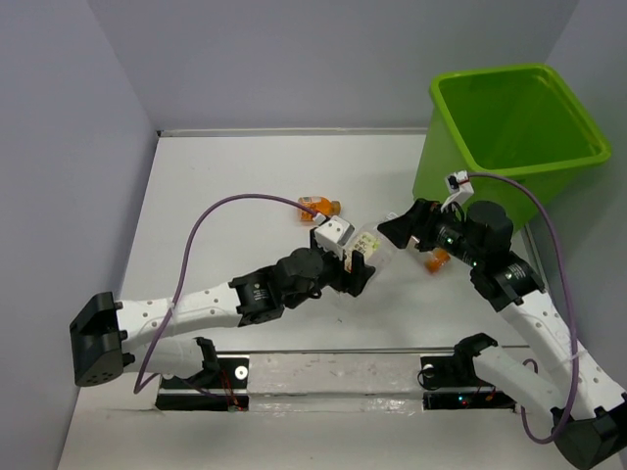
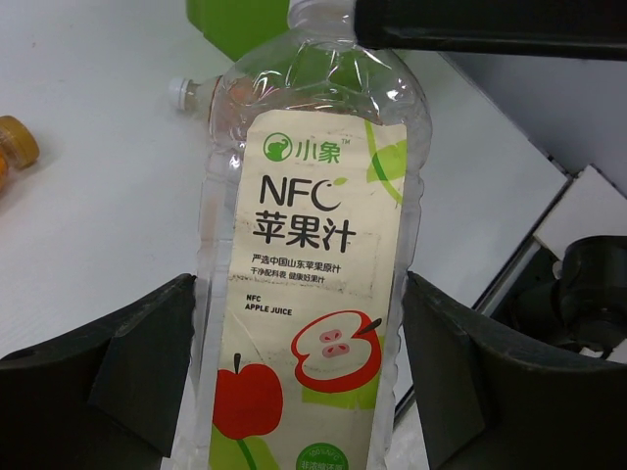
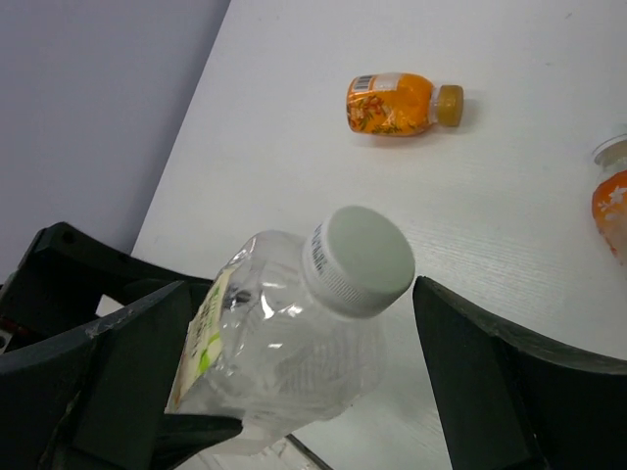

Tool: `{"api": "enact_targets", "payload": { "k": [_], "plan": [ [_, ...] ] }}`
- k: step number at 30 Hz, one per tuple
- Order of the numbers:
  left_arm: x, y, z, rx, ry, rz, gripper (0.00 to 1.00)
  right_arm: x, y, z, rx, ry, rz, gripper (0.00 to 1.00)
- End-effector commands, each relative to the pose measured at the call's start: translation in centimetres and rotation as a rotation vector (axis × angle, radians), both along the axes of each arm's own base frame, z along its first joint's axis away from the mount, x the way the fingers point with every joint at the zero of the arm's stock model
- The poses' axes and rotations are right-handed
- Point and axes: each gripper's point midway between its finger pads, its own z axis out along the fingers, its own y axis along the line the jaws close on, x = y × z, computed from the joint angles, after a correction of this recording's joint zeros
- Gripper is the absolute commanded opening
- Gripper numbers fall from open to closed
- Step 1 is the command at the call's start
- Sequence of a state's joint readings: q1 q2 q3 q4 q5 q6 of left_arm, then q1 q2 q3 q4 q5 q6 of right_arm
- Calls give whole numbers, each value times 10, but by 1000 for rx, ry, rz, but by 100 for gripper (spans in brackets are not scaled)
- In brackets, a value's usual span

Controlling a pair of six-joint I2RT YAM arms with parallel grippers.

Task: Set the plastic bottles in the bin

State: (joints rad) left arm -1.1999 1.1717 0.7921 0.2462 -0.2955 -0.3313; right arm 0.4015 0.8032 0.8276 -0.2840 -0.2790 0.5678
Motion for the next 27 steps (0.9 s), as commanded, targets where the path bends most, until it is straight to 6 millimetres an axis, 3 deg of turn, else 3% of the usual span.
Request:
{"api": "enact_targets", "payload": {
  "k": [1, 5, 8, 11, 12, 14, 15, 16, 18, 19, 21, 22, 23, 25, 26, 27],
  "plan": [
    [-15, -12, 53, -177, -62, -71, 15, 10, -6, 13, -4, -64, -57, 100],
    [-16, -12, 54, -178, -66, -67, 15, 13, -1, 13, 13, -52, -47, 100],
    [-21, -16, 56, -182, -64, -94, 15, 11, 7, 25, 56, -91, -5, 96],
    [-20, -19, 60, -182, -69, -86, 16, 8, 12, 30, 95, -91, 20, 58],
    [-18, -17, 63, -187, -73, -72, 17, 5, 14, 35, 114, -88, 35, 37],
    [-15, -14, 66, -196, -69, -43, 21, 2, 16, 41, 129, -94, 48, 23],
    [-9, -10, 69, -200, -70, -3, 24, 1, 14, 50, 139, -110, 41, 10],
    [-5, -5, 69, -200, -60, 34, 27, 1, 12, 55, 140, -123, 28, 6],
    [-4, -3, 69, -196, -56, 51, 47, 6, 2, 68, 127, -159, -29, 0],
    [-4, -3, 69, -196, -54, 51, 55, 7, -1, 89, 135, -199, -44, 0],
    [-4, 0, 71, -209, -45, 56, 59, 12, -7, 110, 127, -239, -81, 0],
    [-6, 4, 75, -216, -45, 60, 70, 14, -10, 138, 122, -298, -98, 0],
    [-7, 7, 76, -224, -41, 61, 74, 17, -14, 154, 115, -334, -121, 0],
    [-8, 14, 76, -224, -23, 73, 97, 27, -30, 181, 60, -399, -209, 0],
    [-9, 21, 83, -243, -22, 86, 99, 31, -38, 215, 56, -451, -259, 0],
    [-10, 25, 84, -246, -16, 91, 99, 35, -45, 233, 45, -480, -299, 0]
  ]
}}
